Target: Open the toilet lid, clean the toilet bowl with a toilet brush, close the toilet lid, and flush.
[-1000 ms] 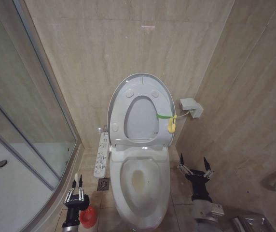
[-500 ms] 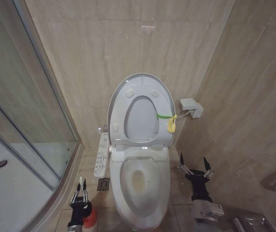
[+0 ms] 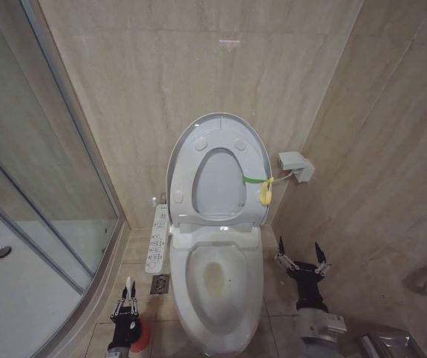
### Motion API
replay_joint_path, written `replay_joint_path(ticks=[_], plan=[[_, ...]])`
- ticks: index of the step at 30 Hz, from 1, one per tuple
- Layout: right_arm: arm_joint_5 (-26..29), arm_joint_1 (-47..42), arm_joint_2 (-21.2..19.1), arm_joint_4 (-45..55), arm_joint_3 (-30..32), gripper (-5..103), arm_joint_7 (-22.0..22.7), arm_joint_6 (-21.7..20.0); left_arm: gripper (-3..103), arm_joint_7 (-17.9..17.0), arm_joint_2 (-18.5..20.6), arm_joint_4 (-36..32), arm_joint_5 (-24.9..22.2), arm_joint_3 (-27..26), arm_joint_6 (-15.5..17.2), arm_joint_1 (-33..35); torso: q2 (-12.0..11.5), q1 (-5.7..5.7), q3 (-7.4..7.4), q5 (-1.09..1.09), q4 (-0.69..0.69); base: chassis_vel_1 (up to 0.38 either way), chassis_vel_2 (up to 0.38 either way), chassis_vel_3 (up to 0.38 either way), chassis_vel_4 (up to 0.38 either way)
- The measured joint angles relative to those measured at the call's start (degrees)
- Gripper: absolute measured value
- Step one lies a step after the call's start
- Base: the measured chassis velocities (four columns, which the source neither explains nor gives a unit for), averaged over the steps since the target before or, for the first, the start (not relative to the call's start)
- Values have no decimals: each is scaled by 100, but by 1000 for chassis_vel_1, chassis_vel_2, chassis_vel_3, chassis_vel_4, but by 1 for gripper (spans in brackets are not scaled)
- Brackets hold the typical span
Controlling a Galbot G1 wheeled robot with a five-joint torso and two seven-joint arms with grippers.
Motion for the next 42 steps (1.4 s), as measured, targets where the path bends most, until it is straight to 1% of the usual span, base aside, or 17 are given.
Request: replay_joint_path(ticks=[7,10,17,24,30,34,39,42], plan=[[0,0,0,0,0,100,0,0,19,138,6,410,-119,74,0,-267,0,0,0,0,-1,0,0,0,0],[0,0,0,0,0,100,0,0,19,242,0,684,-186,145,-1,-419,0,0,0,0,0,0,0,0,0],[0,0,0,0,0,100,0,0,19,434,-52,1064,-202,242,-8,-630,0,0,-1,1,0,0,0,0,0],[0,0,0,0,0,100,0,0,19,595,-16,1392,-166,263,-12,-832,0,0,-1,0,-1,0,0,0,0],[0,0,0,0,0,100,0,0,19,631,7,1567,-62,258,-12,-910,0,0,-1,0,0,0,0,0,0],[0,0,0,0,0,100,0,0,19,627,0,1566,-55,275,-12,-892,0,0,-1,0,-1,0,0,0,0],[0,0,0,0,0,100,0,0,19,497,-3,1473,-17,321,-9,-790,0,0,-1,0,0,0,0,0,0],[0,0,0,0,0,100,0,0,19,371,-4,1434,182,312,9,-708,0,0,0,0,0,0,0,0,0]])
